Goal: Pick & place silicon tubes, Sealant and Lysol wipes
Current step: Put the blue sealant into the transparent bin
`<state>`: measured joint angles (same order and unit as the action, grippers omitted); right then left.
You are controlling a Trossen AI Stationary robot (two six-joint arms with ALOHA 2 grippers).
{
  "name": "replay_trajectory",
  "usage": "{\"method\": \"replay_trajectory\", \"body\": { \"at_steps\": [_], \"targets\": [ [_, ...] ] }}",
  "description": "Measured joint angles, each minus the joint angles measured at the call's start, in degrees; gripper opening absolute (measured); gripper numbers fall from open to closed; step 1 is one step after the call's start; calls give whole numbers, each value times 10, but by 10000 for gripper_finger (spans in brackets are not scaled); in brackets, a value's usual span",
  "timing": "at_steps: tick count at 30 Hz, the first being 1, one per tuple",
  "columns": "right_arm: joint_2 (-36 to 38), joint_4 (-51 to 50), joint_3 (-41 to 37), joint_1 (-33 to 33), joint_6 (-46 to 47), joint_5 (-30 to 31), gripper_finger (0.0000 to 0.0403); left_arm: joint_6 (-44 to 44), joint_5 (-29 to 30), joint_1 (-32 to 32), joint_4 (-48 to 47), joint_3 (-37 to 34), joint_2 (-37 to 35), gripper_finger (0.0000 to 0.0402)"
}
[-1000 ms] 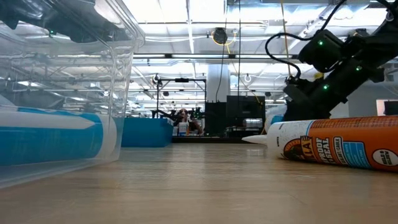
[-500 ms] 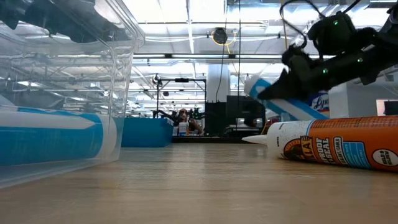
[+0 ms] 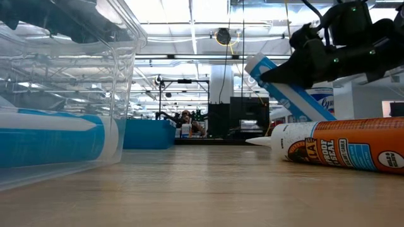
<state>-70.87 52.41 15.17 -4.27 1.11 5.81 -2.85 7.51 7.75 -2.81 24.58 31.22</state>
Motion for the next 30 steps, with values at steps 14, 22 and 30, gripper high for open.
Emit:
{"method": "replay_trajectory", "body": {
  "at_steps": [14, 22, 30],
  "targets": [
    [0, 0, 1, 6, 1, -1, 204, 0, 0, 0, 0, 0, 0, 274],
    [1, 0, 2, 6, 1, -1, 204, 0, 0, 0, 0, 0, 0, 273],
    [1, 0, 2, 6, 1, -1, 204, 0, 0, 0, 0, 0, 0, 274]
  ]
}}
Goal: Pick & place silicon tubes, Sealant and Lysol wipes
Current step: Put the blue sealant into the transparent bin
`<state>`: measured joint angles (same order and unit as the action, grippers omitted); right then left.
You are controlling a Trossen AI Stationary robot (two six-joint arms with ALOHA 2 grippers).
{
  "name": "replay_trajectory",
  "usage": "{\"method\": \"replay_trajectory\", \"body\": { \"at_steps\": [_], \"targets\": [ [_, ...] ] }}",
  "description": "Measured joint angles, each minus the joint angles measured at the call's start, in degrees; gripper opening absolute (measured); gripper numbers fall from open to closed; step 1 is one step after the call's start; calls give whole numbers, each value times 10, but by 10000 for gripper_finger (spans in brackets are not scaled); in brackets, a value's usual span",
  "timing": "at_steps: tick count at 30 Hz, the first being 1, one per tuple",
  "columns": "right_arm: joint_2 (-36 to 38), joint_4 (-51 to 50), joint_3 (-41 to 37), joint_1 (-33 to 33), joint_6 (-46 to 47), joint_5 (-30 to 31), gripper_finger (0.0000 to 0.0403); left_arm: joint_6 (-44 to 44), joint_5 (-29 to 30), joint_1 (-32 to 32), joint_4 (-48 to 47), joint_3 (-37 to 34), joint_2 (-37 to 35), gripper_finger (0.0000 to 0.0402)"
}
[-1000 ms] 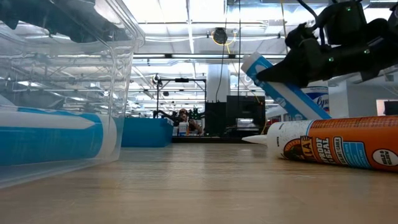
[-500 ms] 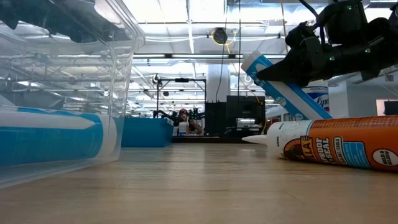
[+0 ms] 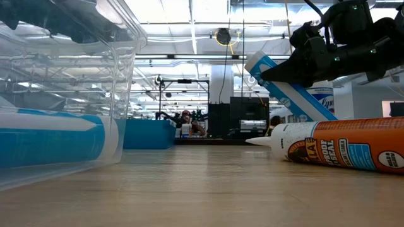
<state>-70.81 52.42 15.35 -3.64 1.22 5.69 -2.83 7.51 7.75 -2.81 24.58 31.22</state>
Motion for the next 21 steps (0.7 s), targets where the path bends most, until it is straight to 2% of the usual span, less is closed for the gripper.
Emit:
{"method": "replay_trajectory", "body": {
  "at_steps": [21],
  "targets": [
    [0, -3, 0, 0, -42, 0, 204, 0, 0, 0, 0, 0, 0, 273]
  ]
}}
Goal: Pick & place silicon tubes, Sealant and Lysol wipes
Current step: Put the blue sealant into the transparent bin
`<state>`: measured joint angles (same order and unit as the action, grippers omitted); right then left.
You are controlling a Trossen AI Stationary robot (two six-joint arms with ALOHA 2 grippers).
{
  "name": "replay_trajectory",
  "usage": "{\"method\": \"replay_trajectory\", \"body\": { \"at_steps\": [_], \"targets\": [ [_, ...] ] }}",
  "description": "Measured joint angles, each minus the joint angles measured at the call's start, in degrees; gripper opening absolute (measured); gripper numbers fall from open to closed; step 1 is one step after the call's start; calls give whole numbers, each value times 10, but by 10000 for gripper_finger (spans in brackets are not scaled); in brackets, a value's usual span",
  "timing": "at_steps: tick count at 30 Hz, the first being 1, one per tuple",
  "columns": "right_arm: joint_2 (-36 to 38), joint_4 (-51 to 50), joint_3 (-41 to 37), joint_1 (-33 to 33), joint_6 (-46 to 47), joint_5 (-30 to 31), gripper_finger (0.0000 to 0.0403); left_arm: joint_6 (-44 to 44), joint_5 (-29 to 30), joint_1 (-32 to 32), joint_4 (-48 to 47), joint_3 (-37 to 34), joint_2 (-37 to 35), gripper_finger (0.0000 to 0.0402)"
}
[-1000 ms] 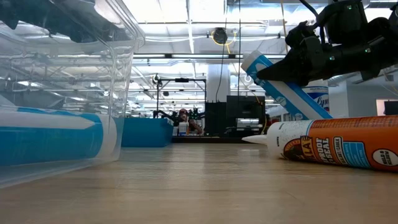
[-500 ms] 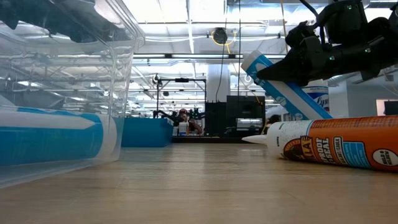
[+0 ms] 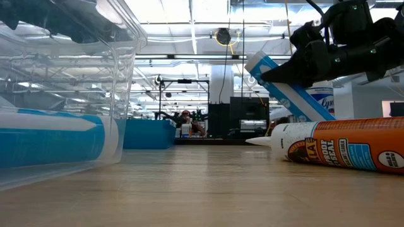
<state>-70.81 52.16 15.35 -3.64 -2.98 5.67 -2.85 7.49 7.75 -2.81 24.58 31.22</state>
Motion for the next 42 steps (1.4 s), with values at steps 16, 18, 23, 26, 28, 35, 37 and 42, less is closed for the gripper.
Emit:
{"method": "replay_trajectory", "body": {
  "at_steps": [16, 18, 23, 26, 28, 35, 37, 42],
  "targets": [
    [0, -12, 0, 0, -12, 0, 204, -3, 0, 0, 76, 0, 0, 274],
    [0, -6, 0, 0, -13, 0, 204, -3, 0, 0, 75, 0, 0, 274],
    [0, 41, 0, -2, -14, -33, 204, 5, 0, 0, 75, 0, 5, 273],
    [-13, 85, 2, -1, -19, -48, 204, 6, 0, 0, 76, 0, 20, 273],
    [-28, 98, 11, -1, -25, -48, 204, 6, 0, 0, 87, 0, 43, 274],
    [-116, 100, 97, -5, -61, -95, 204, 32, 0, 0, 187, 0, 159, 273],
    [-139, 102, 129, -9, -72, -123, 204, 40, 0, 0, 221, 0, 190, 274],
    [-173, 106, 197, -22, -102, -186, 204, 40, -23, 0, 319, 0, 261, 273]
  ]
}}
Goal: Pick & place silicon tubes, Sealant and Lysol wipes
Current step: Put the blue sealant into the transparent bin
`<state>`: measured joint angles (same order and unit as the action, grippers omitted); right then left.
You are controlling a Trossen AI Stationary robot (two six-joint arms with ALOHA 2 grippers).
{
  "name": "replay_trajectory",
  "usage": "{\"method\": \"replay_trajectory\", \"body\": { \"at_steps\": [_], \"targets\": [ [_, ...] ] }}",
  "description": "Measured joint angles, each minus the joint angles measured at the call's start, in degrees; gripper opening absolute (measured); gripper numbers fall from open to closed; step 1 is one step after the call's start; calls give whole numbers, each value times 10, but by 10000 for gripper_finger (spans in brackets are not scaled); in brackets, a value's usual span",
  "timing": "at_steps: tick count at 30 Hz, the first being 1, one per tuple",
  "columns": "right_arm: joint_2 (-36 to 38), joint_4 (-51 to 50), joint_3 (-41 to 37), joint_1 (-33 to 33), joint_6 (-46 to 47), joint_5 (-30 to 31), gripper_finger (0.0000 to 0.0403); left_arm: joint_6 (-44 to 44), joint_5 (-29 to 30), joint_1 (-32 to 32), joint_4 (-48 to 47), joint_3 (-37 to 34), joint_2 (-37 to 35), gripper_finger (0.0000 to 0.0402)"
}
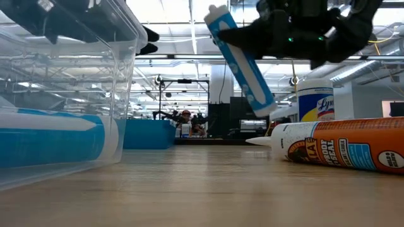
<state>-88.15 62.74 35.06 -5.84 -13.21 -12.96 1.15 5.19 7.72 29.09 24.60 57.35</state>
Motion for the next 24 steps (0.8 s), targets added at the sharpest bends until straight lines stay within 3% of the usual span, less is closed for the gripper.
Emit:
{"method": "replay_trajectory", "body": {
  "at_steps": [9, 16, 24],
  "targets": [
    [-9, 33, 68, -17, -3, -106, 204, -1, -95, -6, 165, 0, 117, 273],
    [-9, 63, 89, -11, 7, -159, 204, 1, -97, -19, 260, 0, 190, 273],
    [-9, 60, 95, -4, 14, -159, 204, 25, -98, -41, 297, 41, 262, 273]
  ]
}}
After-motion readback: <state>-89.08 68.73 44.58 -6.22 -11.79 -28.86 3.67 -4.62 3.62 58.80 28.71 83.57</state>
